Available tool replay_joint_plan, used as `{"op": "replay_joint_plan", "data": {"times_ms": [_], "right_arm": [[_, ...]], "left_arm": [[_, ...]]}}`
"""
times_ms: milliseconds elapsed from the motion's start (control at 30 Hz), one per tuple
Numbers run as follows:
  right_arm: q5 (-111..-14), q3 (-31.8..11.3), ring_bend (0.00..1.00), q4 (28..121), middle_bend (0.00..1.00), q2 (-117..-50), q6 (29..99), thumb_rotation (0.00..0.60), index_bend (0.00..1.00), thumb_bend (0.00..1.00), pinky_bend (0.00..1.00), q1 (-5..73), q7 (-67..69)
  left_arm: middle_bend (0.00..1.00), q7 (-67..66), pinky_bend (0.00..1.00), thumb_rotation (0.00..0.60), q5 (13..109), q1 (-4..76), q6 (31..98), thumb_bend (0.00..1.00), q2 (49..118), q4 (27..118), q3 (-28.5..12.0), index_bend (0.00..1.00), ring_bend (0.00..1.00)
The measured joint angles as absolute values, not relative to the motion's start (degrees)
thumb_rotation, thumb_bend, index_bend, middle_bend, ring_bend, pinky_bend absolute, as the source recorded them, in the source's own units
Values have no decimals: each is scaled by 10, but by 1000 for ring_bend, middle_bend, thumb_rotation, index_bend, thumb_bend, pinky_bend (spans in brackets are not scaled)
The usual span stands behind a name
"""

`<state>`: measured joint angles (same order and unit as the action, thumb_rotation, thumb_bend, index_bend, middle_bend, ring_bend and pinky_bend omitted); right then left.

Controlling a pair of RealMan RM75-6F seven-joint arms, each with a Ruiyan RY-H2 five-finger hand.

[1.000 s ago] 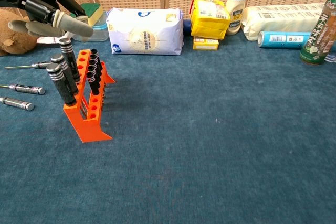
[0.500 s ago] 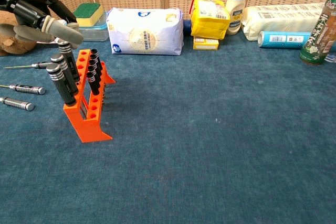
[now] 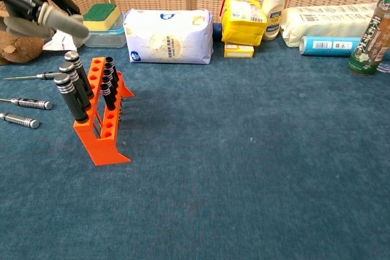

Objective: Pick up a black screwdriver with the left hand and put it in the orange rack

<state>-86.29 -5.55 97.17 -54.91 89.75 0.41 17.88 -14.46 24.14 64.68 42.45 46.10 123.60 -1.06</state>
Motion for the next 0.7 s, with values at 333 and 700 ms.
{"op": "replay_joint_plan", "data": {"times_ms": [333, 700], "right_arm": [[-864, -55, 2, 971, 5, -549, 899, 600, 44, 0, 0, 4, 178], [-861, -56, 3, 975, 4, -551, 897, 600, 44, 0, 0, 4, 165]], "left_arm": [[233, -124, 552, 400, 343, 587, 472, 8, 431, 1251, -20, 11, 516], [0, -61, 396, 498, 651, 394, 628, 10, 401, 1222, 16, 0, 110]]}}
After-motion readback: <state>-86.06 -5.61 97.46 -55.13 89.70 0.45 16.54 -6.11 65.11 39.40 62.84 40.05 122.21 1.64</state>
